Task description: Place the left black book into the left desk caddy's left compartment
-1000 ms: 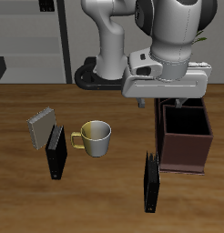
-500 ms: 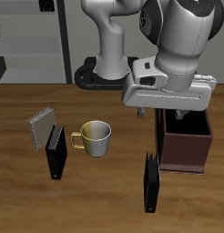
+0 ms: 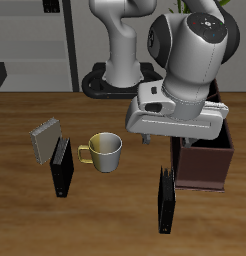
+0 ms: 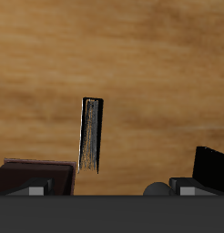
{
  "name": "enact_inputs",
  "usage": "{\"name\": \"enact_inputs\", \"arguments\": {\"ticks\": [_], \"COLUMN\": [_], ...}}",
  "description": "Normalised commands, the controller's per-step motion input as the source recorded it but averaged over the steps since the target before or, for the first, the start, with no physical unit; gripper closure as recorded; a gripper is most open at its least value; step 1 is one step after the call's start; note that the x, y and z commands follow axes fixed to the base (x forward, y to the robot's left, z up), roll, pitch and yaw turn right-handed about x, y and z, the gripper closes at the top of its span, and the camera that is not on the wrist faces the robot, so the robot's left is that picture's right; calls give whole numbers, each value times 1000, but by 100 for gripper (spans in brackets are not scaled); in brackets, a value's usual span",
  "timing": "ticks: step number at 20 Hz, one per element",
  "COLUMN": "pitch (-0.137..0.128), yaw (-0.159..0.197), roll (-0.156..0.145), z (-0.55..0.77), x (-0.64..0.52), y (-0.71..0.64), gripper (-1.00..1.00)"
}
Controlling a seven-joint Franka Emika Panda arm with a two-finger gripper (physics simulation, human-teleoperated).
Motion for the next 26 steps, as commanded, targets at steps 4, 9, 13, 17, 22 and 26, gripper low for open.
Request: {"name": "enact_inputs", "arguments": {"ticks": [4, 9, 13, 17, 22, 26], "pitch": [-15, 3, 22, -5, 26, 52], "yaw": [-27, -22, -14, -18, -2, 14], "roll": [-5, -18, -1, -3, 41, 26], "z": [-489, -329, -444, -416, -344, -395], "x": [49, 35, 75, 51, 31, 80], "y": [-98, -71, -26, 132, 230, 147], "gripper": [-100, -100, -100, -100, -100, -100]}}
